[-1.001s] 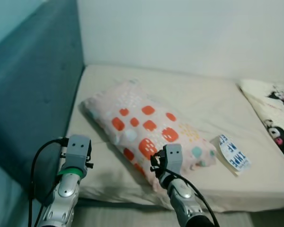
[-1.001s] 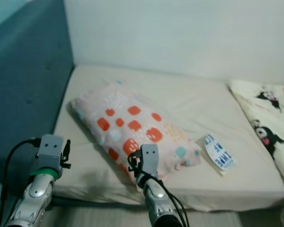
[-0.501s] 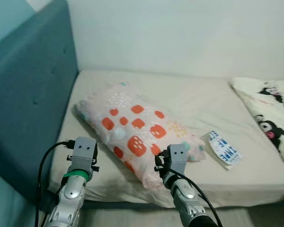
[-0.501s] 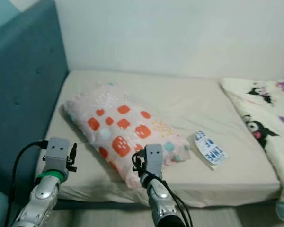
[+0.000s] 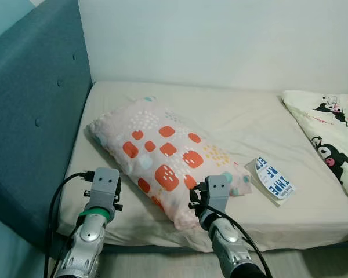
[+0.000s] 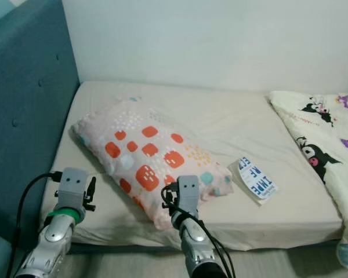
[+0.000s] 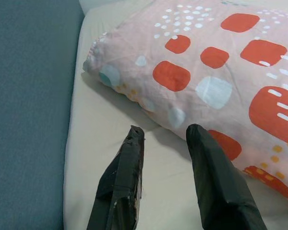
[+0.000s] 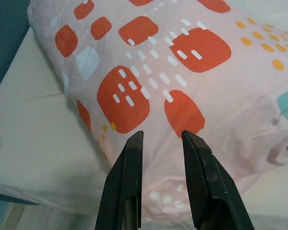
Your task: Clean up the room
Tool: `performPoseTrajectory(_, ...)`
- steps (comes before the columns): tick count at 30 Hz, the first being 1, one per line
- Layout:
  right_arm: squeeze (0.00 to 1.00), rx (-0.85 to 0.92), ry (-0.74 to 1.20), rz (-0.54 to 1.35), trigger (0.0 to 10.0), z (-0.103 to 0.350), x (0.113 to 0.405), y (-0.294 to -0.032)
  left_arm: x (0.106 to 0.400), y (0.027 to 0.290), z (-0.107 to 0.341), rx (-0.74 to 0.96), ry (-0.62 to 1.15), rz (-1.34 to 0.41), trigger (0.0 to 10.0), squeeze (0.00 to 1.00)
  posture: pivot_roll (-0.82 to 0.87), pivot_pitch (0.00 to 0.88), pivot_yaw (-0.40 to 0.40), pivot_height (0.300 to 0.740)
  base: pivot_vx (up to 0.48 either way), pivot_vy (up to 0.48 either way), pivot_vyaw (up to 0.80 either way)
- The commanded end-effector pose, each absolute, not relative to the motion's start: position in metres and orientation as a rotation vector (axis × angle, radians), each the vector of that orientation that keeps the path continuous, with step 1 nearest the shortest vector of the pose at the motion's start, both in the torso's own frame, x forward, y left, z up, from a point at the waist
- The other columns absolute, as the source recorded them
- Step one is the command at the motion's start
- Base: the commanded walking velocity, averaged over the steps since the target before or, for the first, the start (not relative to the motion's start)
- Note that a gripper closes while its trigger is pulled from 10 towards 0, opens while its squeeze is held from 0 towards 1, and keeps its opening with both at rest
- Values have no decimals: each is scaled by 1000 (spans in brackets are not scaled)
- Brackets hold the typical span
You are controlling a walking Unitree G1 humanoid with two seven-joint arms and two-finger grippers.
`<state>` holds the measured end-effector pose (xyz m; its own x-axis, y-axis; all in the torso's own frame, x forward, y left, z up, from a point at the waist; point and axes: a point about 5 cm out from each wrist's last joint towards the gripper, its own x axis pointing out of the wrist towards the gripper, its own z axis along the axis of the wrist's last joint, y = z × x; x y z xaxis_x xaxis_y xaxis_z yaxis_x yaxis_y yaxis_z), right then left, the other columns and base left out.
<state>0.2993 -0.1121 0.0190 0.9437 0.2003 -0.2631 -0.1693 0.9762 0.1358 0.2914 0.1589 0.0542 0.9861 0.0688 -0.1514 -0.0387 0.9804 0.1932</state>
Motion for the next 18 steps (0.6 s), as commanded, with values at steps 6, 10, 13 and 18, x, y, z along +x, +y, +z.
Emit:
performPoseTrajectory(6,0,52,287,239,10000,18,299,-109,289,160,48,183,196,67,10000,0,52,0,-26,740,0,-160,267)
performPoseTrajectory(10,0,48,289,245,10000,18,298,-108,289,162,47,173,206,91,10000,0,52,0,-29,740,0,-462,800)
performPoseTrajectory(13,0,95,299,234,10000,16,297,-107,289,166,45,140,216,119,10000,0,51,0,-30,740,0,-136,267)
performPoseTrajectory(18,0,58,303,244,10000,15,297,-109,287,167,43,146,230,127,10000,0,51,0,-31,740,0,0,0)
